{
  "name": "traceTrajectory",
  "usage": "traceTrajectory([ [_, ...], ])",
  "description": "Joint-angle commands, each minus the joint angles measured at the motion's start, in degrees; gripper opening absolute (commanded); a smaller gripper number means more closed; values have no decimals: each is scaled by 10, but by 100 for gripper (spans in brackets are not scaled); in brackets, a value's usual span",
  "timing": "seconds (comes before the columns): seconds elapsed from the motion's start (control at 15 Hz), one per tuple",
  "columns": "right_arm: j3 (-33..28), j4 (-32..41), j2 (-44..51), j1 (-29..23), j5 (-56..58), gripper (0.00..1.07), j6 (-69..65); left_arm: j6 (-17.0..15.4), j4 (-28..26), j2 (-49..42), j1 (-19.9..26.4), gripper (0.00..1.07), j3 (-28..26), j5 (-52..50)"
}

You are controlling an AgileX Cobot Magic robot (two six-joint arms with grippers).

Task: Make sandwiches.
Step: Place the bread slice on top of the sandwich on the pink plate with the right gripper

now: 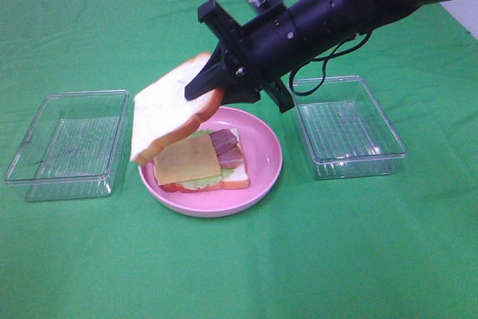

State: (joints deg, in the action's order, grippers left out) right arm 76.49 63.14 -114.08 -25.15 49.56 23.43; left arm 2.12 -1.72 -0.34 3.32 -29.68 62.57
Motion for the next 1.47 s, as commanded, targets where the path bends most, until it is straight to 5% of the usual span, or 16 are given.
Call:
traceTrajectory([
  [0.07,-3,21,-36,-3,-15,0,13,-1,0,-7,-1,98,2,-9],
  [1.13,-3,9,-70,-3,-66,0,4,-1,0,-7,-1,98,2,-9],
  [1.27,-3,-3,-70,-3,-66,13,-2,-1,1,-7,-1,98,2,-9],
  [1.47,-3,-44,-69,-3,-64,55,-29,-1,2,-7,-1,98,2,-9],
])
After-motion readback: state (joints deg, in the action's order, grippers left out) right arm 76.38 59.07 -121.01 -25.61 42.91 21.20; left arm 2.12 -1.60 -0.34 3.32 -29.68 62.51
